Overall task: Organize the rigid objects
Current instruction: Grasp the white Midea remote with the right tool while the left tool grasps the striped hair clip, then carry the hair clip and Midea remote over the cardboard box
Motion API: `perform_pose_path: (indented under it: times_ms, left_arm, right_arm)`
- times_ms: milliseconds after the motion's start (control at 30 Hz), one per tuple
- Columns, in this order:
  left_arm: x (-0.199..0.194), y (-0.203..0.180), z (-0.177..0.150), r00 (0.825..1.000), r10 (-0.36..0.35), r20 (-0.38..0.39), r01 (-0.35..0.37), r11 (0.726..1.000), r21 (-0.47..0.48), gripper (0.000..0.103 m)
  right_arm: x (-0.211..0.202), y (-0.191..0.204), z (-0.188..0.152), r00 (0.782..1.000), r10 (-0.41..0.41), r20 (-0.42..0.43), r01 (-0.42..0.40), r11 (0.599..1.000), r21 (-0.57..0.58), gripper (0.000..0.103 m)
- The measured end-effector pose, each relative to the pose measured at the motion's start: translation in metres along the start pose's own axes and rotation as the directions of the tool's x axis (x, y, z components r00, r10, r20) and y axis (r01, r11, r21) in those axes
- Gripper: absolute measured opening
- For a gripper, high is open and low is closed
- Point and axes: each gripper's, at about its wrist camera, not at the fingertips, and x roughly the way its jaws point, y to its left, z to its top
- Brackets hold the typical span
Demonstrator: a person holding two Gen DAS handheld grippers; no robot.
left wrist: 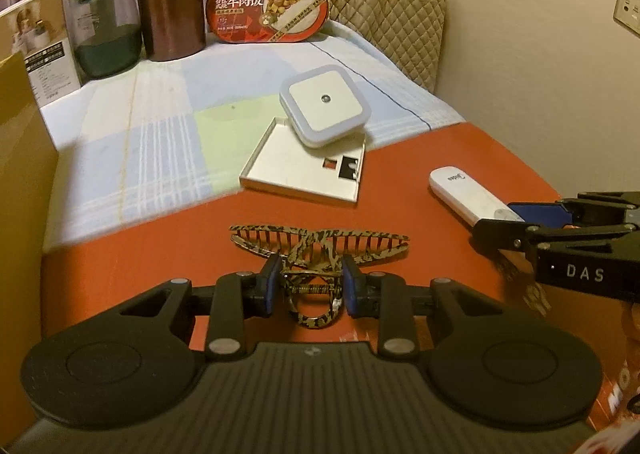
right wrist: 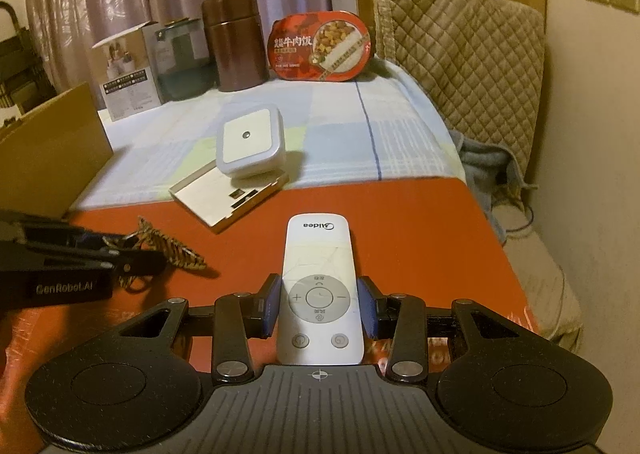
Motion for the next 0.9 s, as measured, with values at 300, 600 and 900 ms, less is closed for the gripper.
perform_pose_path:
  times_ms: [300,600,900]
  left_arm:
    - [-0.038,-0.005,-0.004,1.000,-0.004,0.002,0.004,1.000,-0.002,0.026]
    - [-0.092,-0.009,0.012,0.998,0.001,0.067,0.000,1.000,-0.013,0.026]
    - [-0.152,-0.013,0.020,0.991,0.009,0.133,-0.005,1.000,-0.025,0.026]
  right_arm:
    - [-0.035,0.012,0.002,1.000,0.018,0.012,-0.018,1.000,0.021,0.037]
    - [-0.087,0.033,0.021,0.998,0.003,0.067,-0.003,1.000,-0.005,0.037]
    - [-0.139,0.056,0.038,0.992,0.006,0.126,-0.005,1.000,-0.010,0.037]
